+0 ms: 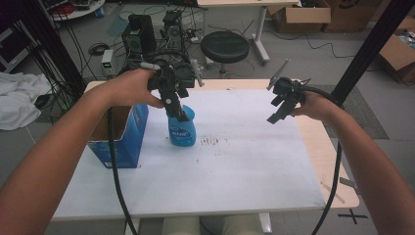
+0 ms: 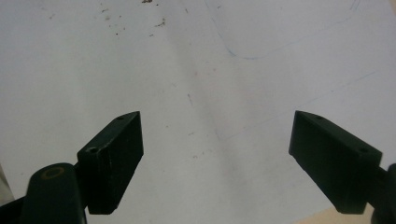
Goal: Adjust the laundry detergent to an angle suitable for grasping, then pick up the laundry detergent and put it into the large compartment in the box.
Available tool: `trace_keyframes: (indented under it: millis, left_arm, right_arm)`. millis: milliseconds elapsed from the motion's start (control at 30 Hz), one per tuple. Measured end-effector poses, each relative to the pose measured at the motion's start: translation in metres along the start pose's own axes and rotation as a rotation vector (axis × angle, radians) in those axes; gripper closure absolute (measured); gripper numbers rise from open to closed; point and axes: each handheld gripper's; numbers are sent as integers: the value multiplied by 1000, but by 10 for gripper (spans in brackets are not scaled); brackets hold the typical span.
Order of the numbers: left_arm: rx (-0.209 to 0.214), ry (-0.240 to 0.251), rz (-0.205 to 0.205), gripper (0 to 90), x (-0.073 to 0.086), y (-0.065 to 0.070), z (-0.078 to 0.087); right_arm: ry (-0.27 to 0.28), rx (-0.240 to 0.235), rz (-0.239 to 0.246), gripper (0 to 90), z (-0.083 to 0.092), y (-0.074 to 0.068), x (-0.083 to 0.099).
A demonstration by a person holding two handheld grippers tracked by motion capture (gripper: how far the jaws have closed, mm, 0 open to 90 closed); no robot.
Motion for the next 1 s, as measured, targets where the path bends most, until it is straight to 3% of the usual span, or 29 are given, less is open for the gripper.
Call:
trace_keyframes:
  millis: [233, 667, 900, 1000]
  left_arm:
    - [-1, -5, 23, 198, 5, -3, 1]
    - [-1, -42, 21, 197, 5, -5, -5]
    - [-5, -31, 33, 198, 9, -18, -9]
    - [0, -34, 44, 198, 12, -31, -16]
  right_arm:
    - [7, 0, 2, 173, 4, 2, -3]
    - [10, 2, 3, 172, 1, 0, -1]
    - [5, -7, 5, 172, -3, 2, -2]
    - [-4, -9, -2, 172, -4, 2, -2]
Point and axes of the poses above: each handheld gripper's, and its own axes: z roughly backward along the jaws, x roughly out of its underside, y roughly to its right, and after that the axes turned 1 degree about x, right-handed
